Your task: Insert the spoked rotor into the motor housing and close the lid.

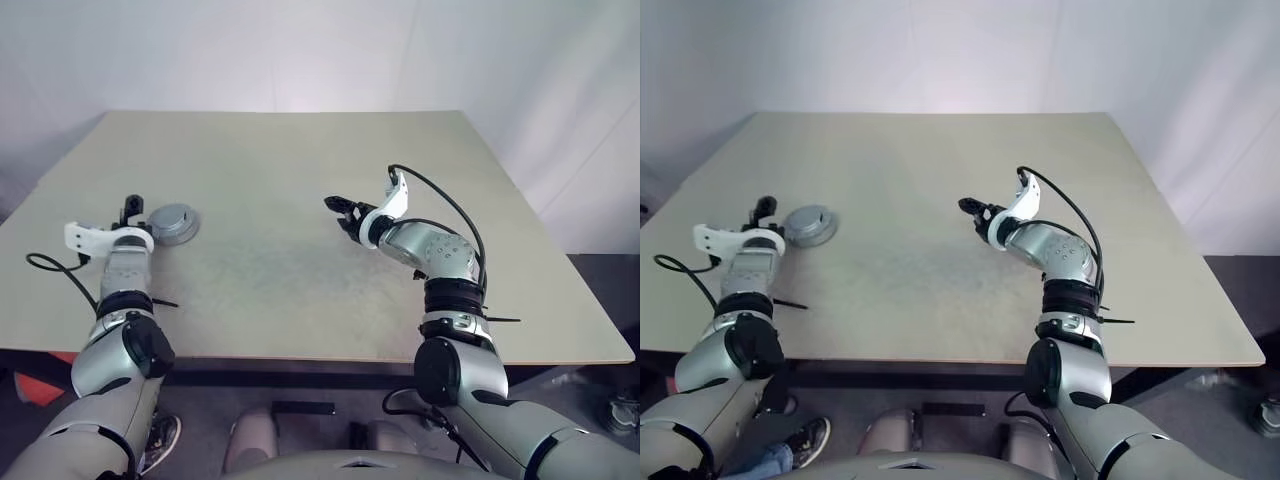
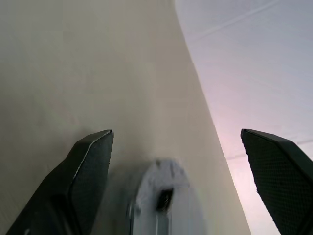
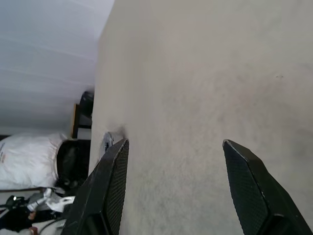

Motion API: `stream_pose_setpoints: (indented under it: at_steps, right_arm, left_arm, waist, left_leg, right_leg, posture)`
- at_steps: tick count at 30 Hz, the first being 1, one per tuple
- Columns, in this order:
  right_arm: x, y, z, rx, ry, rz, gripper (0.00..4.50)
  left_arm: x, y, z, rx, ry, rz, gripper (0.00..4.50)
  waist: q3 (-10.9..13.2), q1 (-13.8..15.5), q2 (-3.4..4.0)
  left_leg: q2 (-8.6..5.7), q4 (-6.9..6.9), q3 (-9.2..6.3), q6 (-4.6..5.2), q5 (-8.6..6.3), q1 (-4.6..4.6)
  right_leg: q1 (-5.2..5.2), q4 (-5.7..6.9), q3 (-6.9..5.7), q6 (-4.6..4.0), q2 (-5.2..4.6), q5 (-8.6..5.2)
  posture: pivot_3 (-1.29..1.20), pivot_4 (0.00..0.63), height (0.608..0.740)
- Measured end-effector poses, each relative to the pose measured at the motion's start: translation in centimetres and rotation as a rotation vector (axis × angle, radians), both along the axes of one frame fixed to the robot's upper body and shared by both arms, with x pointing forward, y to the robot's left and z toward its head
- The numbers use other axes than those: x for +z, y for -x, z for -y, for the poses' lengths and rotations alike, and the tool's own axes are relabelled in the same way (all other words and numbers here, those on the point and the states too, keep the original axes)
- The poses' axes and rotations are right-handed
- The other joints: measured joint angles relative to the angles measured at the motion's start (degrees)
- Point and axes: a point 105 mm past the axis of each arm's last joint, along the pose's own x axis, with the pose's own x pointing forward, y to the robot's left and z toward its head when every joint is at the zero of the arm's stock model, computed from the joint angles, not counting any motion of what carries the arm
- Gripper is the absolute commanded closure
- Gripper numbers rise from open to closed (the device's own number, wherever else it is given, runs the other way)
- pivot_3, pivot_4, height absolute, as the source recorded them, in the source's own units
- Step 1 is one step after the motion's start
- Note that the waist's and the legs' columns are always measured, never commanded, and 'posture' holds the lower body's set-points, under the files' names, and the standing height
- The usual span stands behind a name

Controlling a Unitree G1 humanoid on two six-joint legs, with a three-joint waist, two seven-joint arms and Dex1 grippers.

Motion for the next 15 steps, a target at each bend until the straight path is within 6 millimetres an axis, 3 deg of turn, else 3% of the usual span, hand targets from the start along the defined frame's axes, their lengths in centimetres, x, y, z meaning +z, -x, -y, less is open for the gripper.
stream_pose_setpoints:
  at_steps: [4,7,9,10,13,15]
  right_arm:
    - [0.8,-0.1,-0.5,0.016,0.052,0.100,1.06]
    - [2.2,-0.6,0.8,-0.018,0.161,0.259,1.06]
    - [2.6,-1.1,2.5,-0.042,0.333,0.384,1.06]
    - [2.8,-1.2,3.4,-0.041,0.420,0.446,1.06]
    - [2.5,-0.8,5.3,0.032,0.533,0.525,1.06]
    - [2.4,-0.3,6.4,0.086,0.591,0.560,1.06]
  left_arm:
    - [1.9,-0.9,1.4,-0.065,-0.122,0.068,0.12]
    - [3.6,-2.0,4.8,-0.193,-0.240,0.154,0.12]
    - [4.5,-2.7,9.3,-0.389,-0.384,0.205,0.12]
    - [4.5,-2.6,12.5,-0.546,-0.497,0.225,0.12]
    - [1.6,-0.5,20.1,-0.942,-0.695,0.210,0.12]
    - [-1.1,1.6,23.5,-1.140,-0.777,0.171,0.12]
  waist:
    - [0.0,0.8,-0.06]
    - [0.2,1.7,-0.25]
    - [0.2,2.3,-0.34]
    - [0.2,2.3,-0.36]
    - [0.2,2.0,-0.37]
    - [0.2,1.6,-0.39]
  left_leg:
    - [-0.05,0.01,0.00,0.01,-0.01,-0.06]
    - [-0.06,0.08,0.00,0.01,-0.01,-0.08]
    - [-0.11,0.15,0.02,0.01,-0.01,-0.10]
    - [-0.19,0.15,0.05,0.01,-0.01,-0.09]
    - [-0.20,0.25,0.08,0.17,-0.10,-0.11]
    - [-0.09,0.31,0.08,0.27,-0.15,-0.13]
  right_leg:
    - [0.00,-0.02,-0.01,0.01,-0.09,0.00]
    - [0.03,0.00,-0.02,0.02,-0.13,0.01]
    - [0.10,0.00,-0.06,0.03,-0.24,0.01]
    - [0.12,-0.01,-0.06,0.05,-0.33,0.02]
    - [0.11,-0.01,-0.04,0.07,-0.34,0.04]
    - [0.04,0.01,-0.04,0.06,-0.25,0.04]
  posture:
    - [0.00,0.000,0.740]
    - [0.00,0.000,0.740]
    - [0.00,0.000,0.740]
    - [0.00,0.000,0.740]
    - [0.00,0.000,0.740]
    - [0.00,0.000,0.740]
